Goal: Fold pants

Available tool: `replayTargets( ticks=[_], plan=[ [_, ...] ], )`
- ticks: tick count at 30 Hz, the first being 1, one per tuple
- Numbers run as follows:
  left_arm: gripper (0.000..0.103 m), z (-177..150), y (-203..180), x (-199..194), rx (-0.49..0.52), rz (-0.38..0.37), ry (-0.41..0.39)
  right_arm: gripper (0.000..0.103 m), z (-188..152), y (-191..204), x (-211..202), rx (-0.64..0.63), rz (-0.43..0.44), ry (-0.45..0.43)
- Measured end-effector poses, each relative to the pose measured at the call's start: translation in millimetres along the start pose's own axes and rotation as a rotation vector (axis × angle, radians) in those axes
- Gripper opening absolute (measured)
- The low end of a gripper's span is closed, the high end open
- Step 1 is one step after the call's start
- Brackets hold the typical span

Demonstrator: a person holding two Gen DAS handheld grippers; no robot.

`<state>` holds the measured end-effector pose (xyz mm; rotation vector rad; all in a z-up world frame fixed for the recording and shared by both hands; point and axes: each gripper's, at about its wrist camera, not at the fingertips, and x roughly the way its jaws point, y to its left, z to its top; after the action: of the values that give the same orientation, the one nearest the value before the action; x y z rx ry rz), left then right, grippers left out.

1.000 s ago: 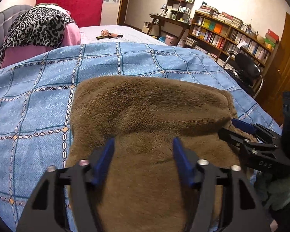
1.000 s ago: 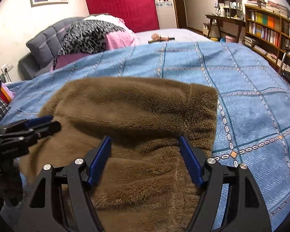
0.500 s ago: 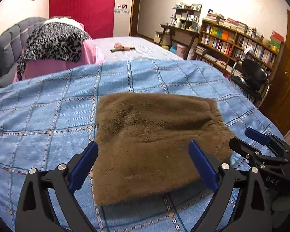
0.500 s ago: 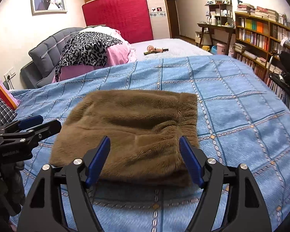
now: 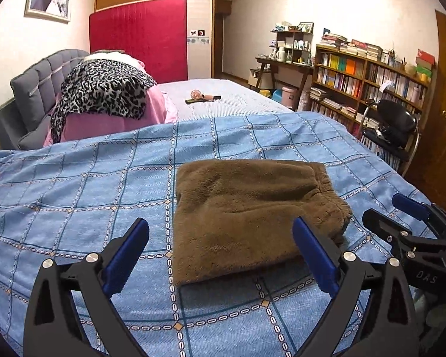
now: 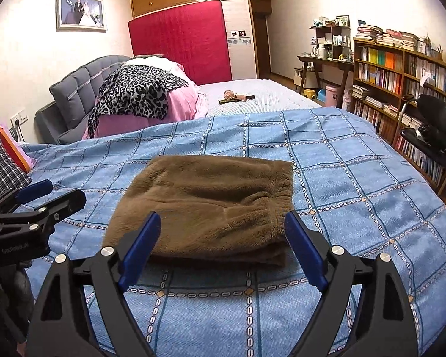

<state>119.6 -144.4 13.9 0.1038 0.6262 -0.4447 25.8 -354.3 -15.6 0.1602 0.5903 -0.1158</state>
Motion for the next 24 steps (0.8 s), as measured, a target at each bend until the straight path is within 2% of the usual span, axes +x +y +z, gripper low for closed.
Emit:
replayTargets(
  ticks=[8, 11, 14, 17, 22, 24],
  plan=[
    [0.098, -2, -2, -29, -0.01, 0.013, -0.039, 0.087, 1, 8, -30, -0.004, -0.015, -0.047],
    [0.098, -1, -2, -37, -0.008, 0.023, -0.056, 0.096, 1, 10, -39, -0.009, -0.014, -0.068],
    [0.098, -1, -2, -45, -0.007, 0.031, -0.071, 0.096, 1, 15, -48, -0.029, -0.027, -0.091],
    [0.098, -1, -4, -51, 0.001, 0.055, -0.072, 0.097, 0, 20, -56, -0.038, -0.029, -0.101],
    [0.098, -3, -10, -56, 0.025, 0.141, -0.073, 0.1, -2, 21, -62, -0.02, -0.024, -0.108],
    [0.098, -6, -9, -58, 0.026, 0.145, -0.075, 0.1, -2, 20, -64, -0.016, -0.03, -0.113]
  ],
)
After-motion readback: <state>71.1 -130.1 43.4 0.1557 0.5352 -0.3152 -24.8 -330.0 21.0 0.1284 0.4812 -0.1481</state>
